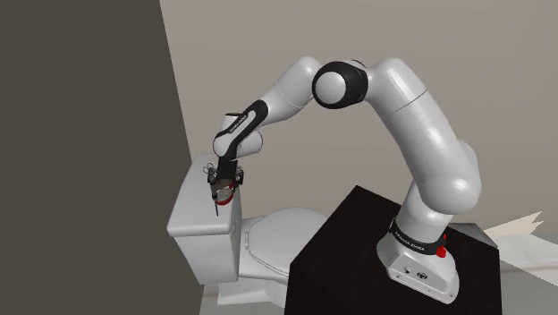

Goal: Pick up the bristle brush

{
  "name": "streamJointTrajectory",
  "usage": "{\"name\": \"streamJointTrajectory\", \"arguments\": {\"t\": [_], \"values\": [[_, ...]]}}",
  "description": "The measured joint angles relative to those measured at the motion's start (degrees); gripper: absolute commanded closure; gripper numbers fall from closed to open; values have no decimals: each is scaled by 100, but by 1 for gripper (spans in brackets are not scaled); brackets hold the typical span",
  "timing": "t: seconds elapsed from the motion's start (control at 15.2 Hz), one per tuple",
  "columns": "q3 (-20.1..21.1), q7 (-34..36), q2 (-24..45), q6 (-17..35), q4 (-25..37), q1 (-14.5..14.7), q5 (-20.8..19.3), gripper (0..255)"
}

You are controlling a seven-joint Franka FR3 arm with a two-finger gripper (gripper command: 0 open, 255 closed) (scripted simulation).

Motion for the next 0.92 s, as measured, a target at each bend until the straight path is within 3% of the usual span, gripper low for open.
{"name": "streamJointTrajectory", "arguments": {"t": [0.92], "values": [[-96,108,-591,-657,-191,-72,-56,255]]}}
